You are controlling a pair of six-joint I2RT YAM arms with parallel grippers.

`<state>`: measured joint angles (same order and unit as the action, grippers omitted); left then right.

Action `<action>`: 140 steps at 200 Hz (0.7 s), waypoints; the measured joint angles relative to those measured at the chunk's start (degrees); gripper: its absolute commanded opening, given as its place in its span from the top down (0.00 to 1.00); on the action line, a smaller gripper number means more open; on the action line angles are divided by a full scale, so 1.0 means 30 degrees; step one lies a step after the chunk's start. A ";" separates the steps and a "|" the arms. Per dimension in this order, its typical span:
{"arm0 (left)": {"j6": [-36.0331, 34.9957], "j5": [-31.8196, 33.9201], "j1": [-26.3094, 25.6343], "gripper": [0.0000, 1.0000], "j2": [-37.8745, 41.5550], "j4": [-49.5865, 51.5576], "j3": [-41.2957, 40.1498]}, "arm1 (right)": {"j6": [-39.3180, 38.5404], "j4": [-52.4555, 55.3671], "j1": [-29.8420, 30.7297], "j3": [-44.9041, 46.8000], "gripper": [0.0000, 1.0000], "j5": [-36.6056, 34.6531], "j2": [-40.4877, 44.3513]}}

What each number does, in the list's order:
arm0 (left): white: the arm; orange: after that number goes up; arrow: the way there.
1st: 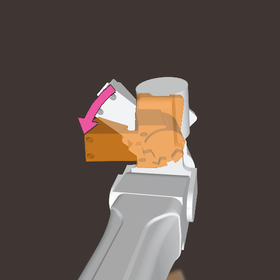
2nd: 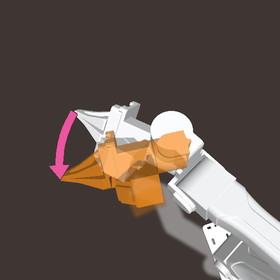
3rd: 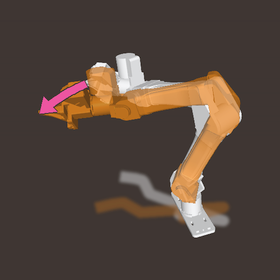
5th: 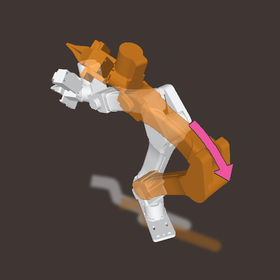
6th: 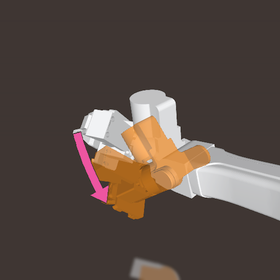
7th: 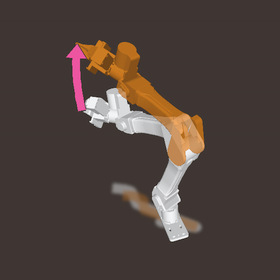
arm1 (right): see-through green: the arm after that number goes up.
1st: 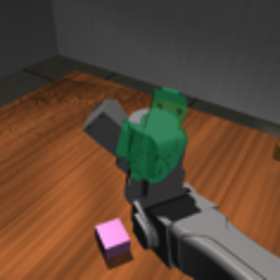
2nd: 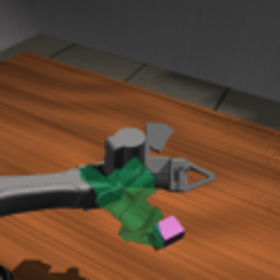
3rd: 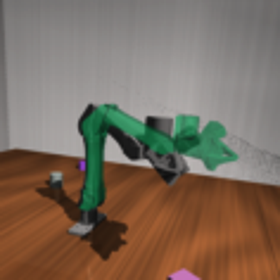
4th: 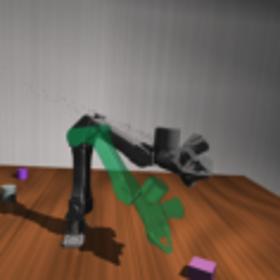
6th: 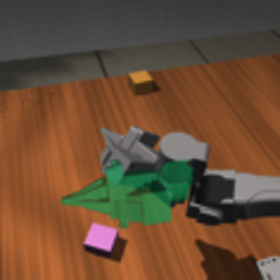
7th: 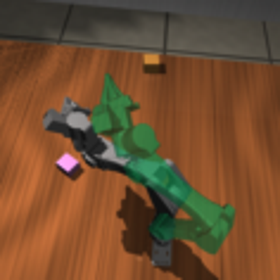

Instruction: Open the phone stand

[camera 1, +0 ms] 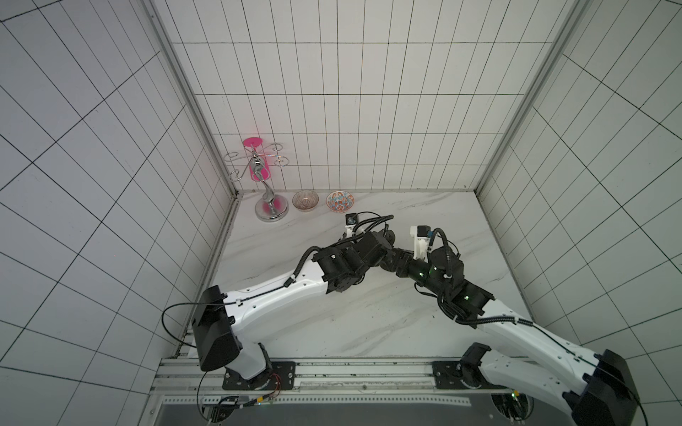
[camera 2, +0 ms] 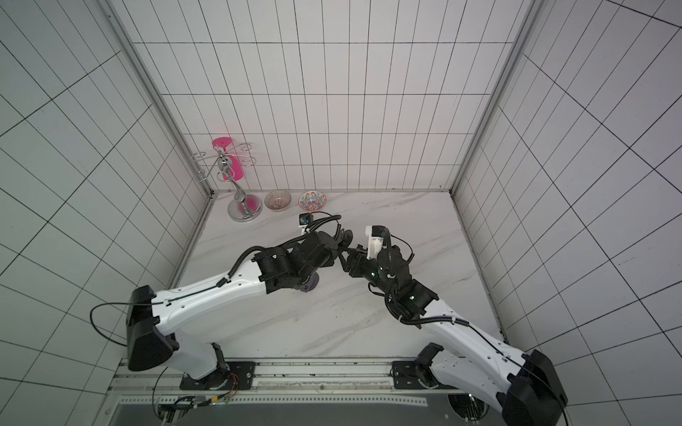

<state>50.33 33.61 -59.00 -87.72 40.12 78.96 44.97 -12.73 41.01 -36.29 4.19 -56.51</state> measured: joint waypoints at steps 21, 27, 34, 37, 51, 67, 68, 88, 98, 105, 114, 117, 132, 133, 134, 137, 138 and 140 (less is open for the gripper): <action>0.0000 0.0000 0.0000 1.00 0.0000 0.0000 0.0000 | -0.0022 -0.0022 0.0007 0.0000 0.48 -0.0160 -0.0102; 0.0000 0.0000 0.0000 1.00 0.0000 0.0000 -0.0007 | -0.0080 -0.0022 0.0007 0.0000 0.48 -0.0226 -0.0102; 0.0000 0.0000 0.0000 1.00 0.0000 -0.0007 -0.0015 | -0.0160 -0.0007 0.0007 -0.0036 0.49 -0.0262 -0.0102; 0.0000 0.0007 0.0000 1.00 0.0000 -0.0015 -0.0022 | -0.0175 -0.0007 0.0007 -0.0066 0.50 -0.0284 -0.0109; 0.0000 0.0007 0.0000 1.00 0.0007 -0.0007 -0.0044 | -0.0401 0.0058 0.0007 -0.0306 0.51 -0.0408 -0.0153; 0.0007 0.0007 -0.0022 1.00 0.0036 0.0000 -0.0080 | -0.0634 0.0080 0.0007 -0.0707 0.51 -0.0743 -0.0255; 0.0000 0.0015 -0.0022 1.00 0.0044 0.0000 -0.0087 | -0.0656 0.0080 0.0007 -0.0721 0.51 -0.0758 -0.0255; 0.0007 0.0102 -0.0036 1.00 0.0138 -0.0007 -0.0095 | -0.0867 0.0095 0.0007 -0.1042 0.51 -0.1086 -0.0495; 0.0007 0.0219 -0.0051 1.00 0.0146 -0.0007 -0.0095 | -0.0940 0.0087 0.0007 -0.1188 0.52 -0.1137 -0.0743; 0.0007 0.0299 -0.0051 1.00 0.0146 -0.0015 -0.0095 | -0.0969 0.0073 0.0007 -0.1275 0.53 -0.1144 -0.0933; 0.0007 0.0386 -0.0044 1.00 0.0153 -0.0007 -0.0102 | -0.1005 0.0073 0.0007 -0.1370 0.54 -0.1137 -0.1173; 0.0007 0.0430 -0.0044 1.00 0.0153 -0.0007 -0.0109 | -0.1005 0.0073 0.0007 -0.1406 0.54 -0.1129 -0.1253; 0.0007 0.0525 -0.0044 1.00 0.0153 0.0000 -0.0109 | -0.1013 0.0015 0.0007 -0.1494 0.56 -0.1115 -0.1501; 0.0007 0.0532 -0.0044 1.00 0.0153 0.0000 -0.0109 | -0.1013 0.0007 0.0007 -0.1494 0.57 -0.1115 -0.1508; 0.0007 0.0539 -0.0044 1.00 0.0153 -0.0007 -0.0109 | -0.1013 0.0000 0.0007 -0.1501 0.57 -0.1107 -0.1515; 0.0000 0.0554 -0.0044 1.00 0.0146 -0.0007 -0.0109 | -0.1005 -0.0007 0.0007 -0.1501 0.57 -0.1100 -0.1530; 0.0007 0.0561 -0.0044 1.00 0.0146 -0.0007 -0.0109 | -0.1013 -0.0007 0.0007 -0.1501 0.58 -0.1100 -0.1530; 0.0000 0.0568 -0.0044 1.00 0.0153 -0.0007 -0.0109 | -0.1013 -0.0007 0.0007 -0.1501 0.58 -0.1093 -0.1537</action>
<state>50.33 35.31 -59.13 -87.26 40.10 78.63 41.93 -12.75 41.04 -40.80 0.91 -61.12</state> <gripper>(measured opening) 0.049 0.438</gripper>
